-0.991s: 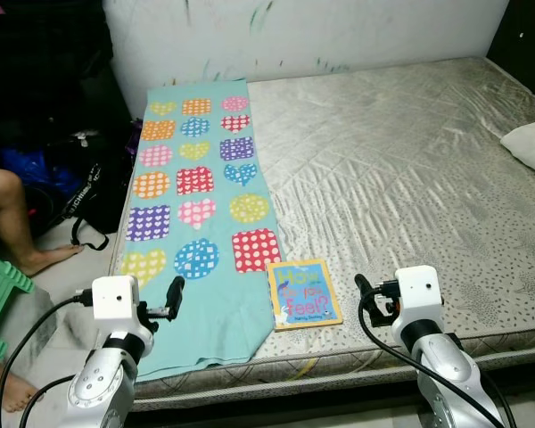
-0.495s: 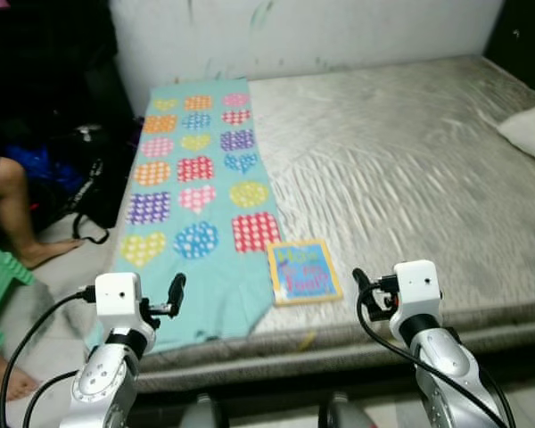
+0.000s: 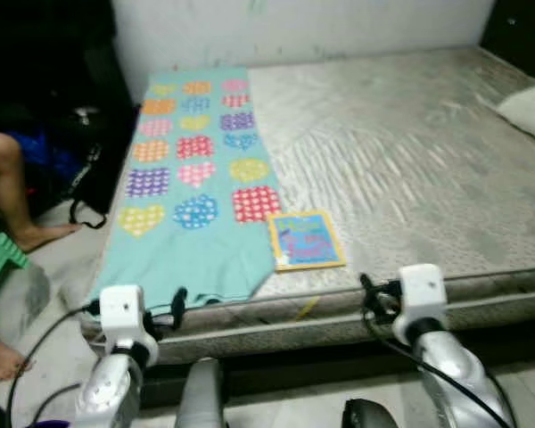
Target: Clean up the room
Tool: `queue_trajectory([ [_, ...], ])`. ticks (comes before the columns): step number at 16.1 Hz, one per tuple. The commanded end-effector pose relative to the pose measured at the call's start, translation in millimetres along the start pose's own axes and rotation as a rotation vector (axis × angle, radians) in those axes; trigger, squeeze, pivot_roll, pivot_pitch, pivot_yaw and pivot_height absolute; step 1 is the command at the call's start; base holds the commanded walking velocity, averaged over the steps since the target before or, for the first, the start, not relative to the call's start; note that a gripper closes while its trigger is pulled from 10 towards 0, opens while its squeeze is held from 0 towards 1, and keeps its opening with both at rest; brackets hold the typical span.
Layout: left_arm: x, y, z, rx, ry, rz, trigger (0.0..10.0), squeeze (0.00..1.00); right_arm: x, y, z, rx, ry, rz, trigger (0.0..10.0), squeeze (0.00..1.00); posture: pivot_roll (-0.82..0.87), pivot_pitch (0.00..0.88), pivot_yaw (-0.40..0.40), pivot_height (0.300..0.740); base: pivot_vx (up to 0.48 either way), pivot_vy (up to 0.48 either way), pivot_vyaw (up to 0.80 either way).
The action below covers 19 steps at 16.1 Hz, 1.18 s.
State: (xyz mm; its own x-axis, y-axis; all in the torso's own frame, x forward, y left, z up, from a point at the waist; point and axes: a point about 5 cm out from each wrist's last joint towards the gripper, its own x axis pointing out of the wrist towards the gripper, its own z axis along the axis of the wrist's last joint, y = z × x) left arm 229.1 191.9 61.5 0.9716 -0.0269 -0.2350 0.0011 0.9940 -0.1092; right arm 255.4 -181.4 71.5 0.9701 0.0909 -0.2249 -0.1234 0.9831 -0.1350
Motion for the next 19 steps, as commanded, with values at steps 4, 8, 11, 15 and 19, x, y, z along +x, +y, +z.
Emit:
queue_trajectory([
  [4, 1.2, -2.2, 11.0, 0.007, -0.054, -0.024, 10.0, 0.0, 1.3, 1.4, 3.6, 0.0, -0.025, 0.018, 10.0, 0.0, -0.07, 0.023, 0.071, 0.595, 0.0, 0.0, 0.0],
  [8, 1.4, -4.2, 12.8, 0.0, -0.065, -0.042, 10.0, 0.0, 1.7, 2.1, 4.0, 0.003, -0.032, 0.022, 10.0, 0.0, -0.07, 0.024, 0.071, 0.595, 0.064, 0.0, 0.0],
  [11, 1.6, -4.1, 12.7, -0.002, -0.066, -0.045, 10.0, 0.0, 2.1, 2.3, 4.0, 0.006, -0.032, 0.026, 10.0, 0.0, -0.07, 0.024, 0.071, 0.595, 0.286, 0.0, 0.0],
  [15, 1.4, -3.9, 12.4, -0.008, -0.067, -0.05, 10.0, 0.0, 2.2, 2.5, 4.4, 0.011, -0.037, 0.03, 10.0, 0.0, -0.07, 0.027, 0.071, 0.595, 0.33, 0.0, 0.0],
  [19, 1.7, -4.5, 12.2, -0.011, -0.066, -0.051, 10.0, 0.0, 2.4, 2.3, 5.0, 0.004, -0.042, 0.035, 10.0, 0.0, -0.07, 0.029, 0.07, 0.595, 0.341, 0.0, 0.0],
])
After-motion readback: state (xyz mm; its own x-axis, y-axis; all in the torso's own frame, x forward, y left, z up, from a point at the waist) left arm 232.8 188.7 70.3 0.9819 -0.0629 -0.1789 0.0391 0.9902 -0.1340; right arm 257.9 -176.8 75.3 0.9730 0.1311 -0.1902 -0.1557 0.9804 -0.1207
